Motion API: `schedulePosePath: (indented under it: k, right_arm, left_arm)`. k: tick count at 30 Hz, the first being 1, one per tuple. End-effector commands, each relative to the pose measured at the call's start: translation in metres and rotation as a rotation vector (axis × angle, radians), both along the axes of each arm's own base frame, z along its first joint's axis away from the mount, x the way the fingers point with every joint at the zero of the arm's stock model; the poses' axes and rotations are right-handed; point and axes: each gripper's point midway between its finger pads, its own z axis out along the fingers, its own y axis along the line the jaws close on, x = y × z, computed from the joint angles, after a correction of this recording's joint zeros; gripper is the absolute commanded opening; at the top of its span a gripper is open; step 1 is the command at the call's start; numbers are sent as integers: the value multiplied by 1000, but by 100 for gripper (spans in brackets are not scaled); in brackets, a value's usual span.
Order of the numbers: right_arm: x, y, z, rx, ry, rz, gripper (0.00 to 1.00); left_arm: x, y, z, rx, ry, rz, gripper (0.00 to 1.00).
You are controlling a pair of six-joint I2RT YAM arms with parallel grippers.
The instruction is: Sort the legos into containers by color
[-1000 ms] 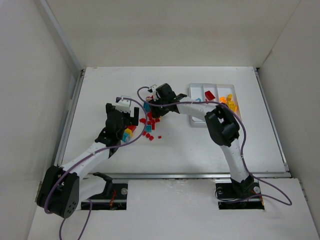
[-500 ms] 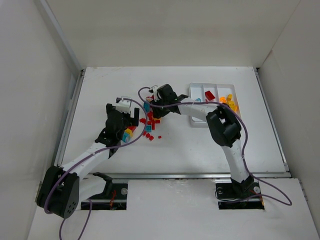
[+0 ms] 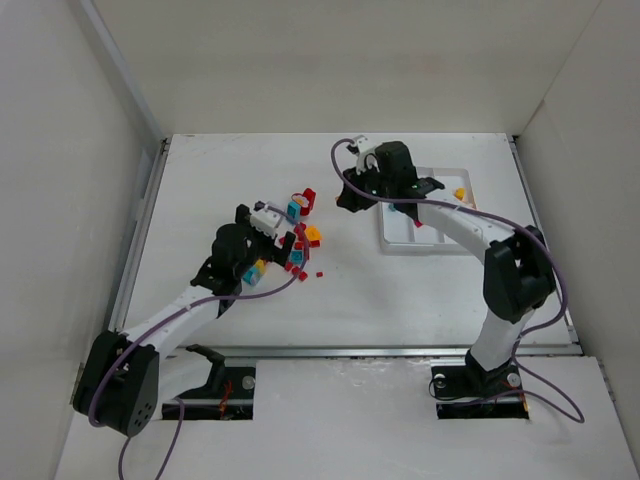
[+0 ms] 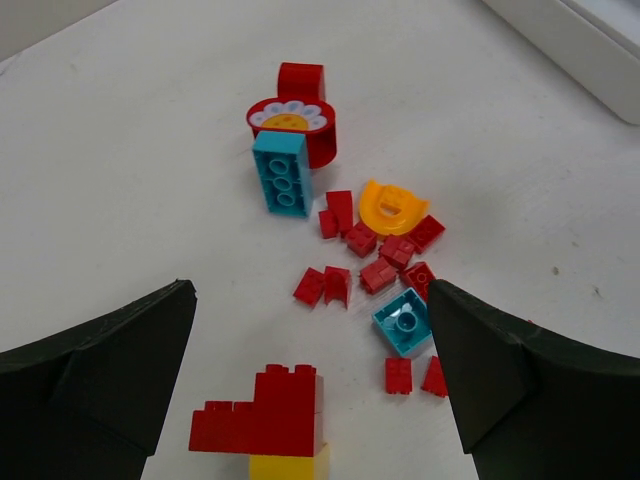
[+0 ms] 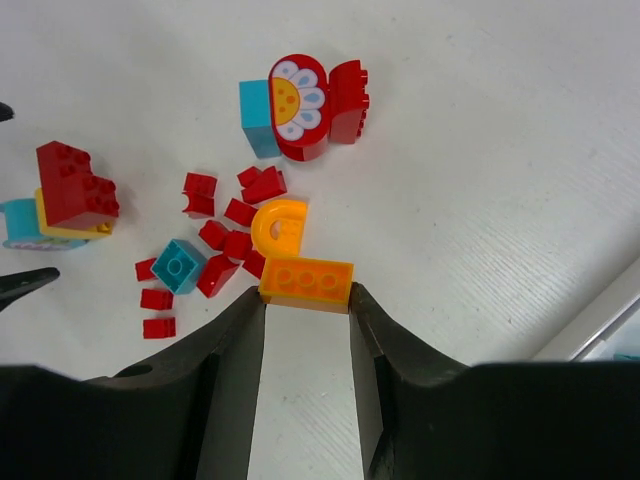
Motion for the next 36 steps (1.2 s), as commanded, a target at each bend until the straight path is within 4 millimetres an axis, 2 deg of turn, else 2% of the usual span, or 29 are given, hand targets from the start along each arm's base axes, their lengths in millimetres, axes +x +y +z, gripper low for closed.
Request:
schedulePosePath:
  k: [1,4,8,9,11,12,16,19,22,23,24,27,28,31,33,34,36]
  right_arm:
    - [-6,-1,8,17,-44,48,16]
    - [-7,-15,19,43,-49,45,16]
    - [12,-78,30,38,-52,-147,16]
    - [25,-122,22,-7,-27,-299,16]
    - [34,-170,18,-37,23,-488,16]
    - [36,-218,9,-95,67,-643,16]
    - [44,-283,-1,-109,104,-846,16]
    - [56,-306,-20,-127,130,-911,18]
    - [78,-309,-36,-169,162,-903,21]
    - [88,-310,-29,-166,155,-904,24]
    - [93,-312,-46,-190,189,-910,32]
    - [105,-320,-58,-237,215,-943,49]
    - [108,-323,-59,-235,214,-964,55]
    - [108,-326,-58,-243,211,-988,61]
    - [111,-325,-57,-231,202,-982,63]
    - [111,-322,-52,-221,187,-964,70]
    - [111,-321,-44,-225,168,-942,70]
  left_arm:
    - [3,-19,21,-17,-73,-111,100]
    - [1,-26,22,-7,-82,-161,100]
    - [1,-32,28,-11,-93,-196,100]
    - [1,-32,28,-11,-93,-196,100]
    - [1,-33,25,-10,-84,-205,100]
    - [1,-34,25,-19,-78,-203,100]
    - [3,-35,26,-19,-78,-203,100]
    - [1,-36,26,-29,-72,-211,100]
    - [1,-36,26,-29,-72,-211,100]
    - [1,-36,26,-29,-72,-211,100]
    - [1,-36,26,-29,-72,-211,100]
    - [2,-35,29,-29,-82,-202,100]
    - [1,-33,28,-27,-82,-192,100]
    - [1,-31,26,-22,-74,-183,100]
    - [1,-31,26,-22,-74,-183,100]
    - [1,-31,26,-22,-74,-183,100]
    - [1,-31,26,-22,-74,-183,100]
